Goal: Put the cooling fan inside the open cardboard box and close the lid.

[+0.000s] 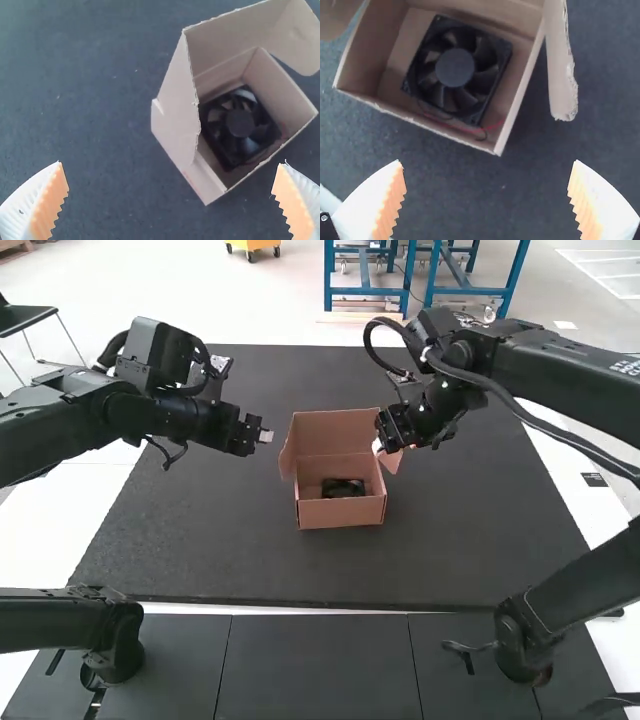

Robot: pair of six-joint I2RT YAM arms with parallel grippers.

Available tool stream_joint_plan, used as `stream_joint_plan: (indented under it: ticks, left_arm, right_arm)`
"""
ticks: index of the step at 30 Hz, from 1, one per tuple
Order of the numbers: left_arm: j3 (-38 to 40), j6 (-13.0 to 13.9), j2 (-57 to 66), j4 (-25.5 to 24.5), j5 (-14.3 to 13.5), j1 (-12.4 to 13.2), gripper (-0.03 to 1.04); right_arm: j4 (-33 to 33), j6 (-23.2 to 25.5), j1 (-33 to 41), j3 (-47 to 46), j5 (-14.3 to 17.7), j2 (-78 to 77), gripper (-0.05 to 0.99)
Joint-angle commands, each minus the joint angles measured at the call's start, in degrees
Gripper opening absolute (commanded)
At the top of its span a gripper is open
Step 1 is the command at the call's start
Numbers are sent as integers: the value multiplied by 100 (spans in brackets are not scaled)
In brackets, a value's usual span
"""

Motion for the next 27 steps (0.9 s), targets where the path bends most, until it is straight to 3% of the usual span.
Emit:
stream_joint_plan:
  ticks: [1,8,13,22,27]
  left_arm:
    - [288,-106,144,50,-172,38,96]
    - [464,-106,478,-12,-638,38,96]
    - [570,-115,742,-126,-814,38,96]
    - [649,-97,1172,-82,-840,372,96]
    - [631,-97,1322,15,-840,433,96]
  right_arm:
    - [425,-405,-75,-370,164,-479,73]
    - [1506,-546,-75,-1275,156,-1130,73]
    - [1892,-537,-93,-1662,156,-1270,75]
    - [2727,-783,-471,-2321,261,-1578,77]
    - [2938,-968,-866,-2365,226,-1569,77]
